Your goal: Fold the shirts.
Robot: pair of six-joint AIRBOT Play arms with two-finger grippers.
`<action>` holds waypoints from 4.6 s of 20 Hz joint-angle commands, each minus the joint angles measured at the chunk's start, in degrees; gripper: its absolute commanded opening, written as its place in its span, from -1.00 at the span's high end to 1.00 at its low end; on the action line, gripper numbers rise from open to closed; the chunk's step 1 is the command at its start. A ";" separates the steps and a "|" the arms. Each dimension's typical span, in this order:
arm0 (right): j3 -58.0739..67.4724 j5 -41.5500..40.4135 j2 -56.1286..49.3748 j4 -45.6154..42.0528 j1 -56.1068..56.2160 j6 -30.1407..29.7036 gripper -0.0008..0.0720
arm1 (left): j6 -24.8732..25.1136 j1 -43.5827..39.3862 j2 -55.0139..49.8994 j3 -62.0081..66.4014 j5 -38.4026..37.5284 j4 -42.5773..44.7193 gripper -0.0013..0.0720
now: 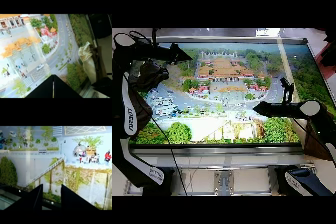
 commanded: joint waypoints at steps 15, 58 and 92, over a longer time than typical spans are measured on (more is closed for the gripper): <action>-0.02 -8.33 -0.04 -12.11 0.02 0.02 0.24 | -5.42 12.94 0.00 0.04 0.55 57.44 0.92; -0.02 -18.12 -0.04 -10.73 0.02 6.86 0.24 | -9.46 33.46 -16.37 -3.15 -4.48 54.42 -0.62; 9.07 -16.11 -16.70 -23.17 -0.02 4.39 0.15 | -4.74 -23.54 -9.27 -0.24 3.65 44.44 -0.97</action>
